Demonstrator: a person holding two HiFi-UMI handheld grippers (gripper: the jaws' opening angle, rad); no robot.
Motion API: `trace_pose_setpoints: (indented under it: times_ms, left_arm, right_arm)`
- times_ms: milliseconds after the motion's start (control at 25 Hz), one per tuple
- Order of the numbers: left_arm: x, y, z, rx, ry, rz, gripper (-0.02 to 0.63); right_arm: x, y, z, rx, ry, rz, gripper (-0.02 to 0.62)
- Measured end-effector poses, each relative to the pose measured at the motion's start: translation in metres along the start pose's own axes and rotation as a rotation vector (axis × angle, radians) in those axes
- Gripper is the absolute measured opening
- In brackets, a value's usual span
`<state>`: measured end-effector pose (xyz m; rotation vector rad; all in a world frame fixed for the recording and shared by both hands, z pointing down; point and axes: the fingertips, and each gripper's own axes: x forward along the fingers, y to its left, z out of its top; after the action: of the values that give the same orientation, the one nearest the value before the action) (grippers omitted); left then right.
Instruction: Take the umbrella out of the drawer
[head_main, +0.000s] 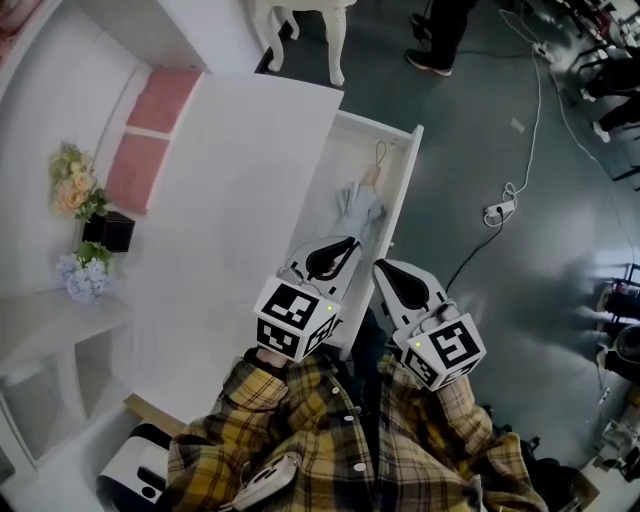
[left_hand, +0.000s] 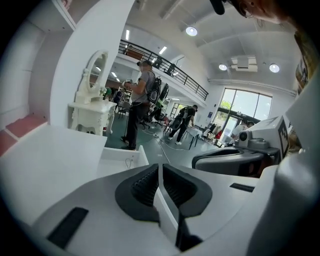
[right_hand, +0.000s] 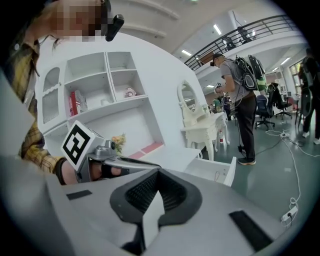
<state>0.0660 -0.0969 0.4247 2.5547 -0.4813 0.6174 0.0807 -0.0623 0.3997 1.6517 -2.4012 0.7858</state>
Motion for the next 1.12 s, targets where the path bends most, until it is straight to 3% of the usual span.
trace_pose_setpoints:
  times_ms: [200, 600, 1120]
  left_arm:
    - [0.022, 0.018, -0.017, -0.016, 0.054, 0.03, 0.034]
    - [0.067, 0.037, -0.051, 0.003, 0.188, 0.037, 0.116]
    - [0.112, 0.073, -0.094, 0.022, 0.324, 0.135, 0.206]
  right_arm:
    - [0.001, -0.013, -0.009, 0.037, -0.001, -0.016, 0.017]
    - [0.003, -0.024, -0.033, 0.092, 0.026, -0.033, 0.017]
    - [0.027, -0.041, -0.071, 0.115, 0.086, -0.037, 0.017]
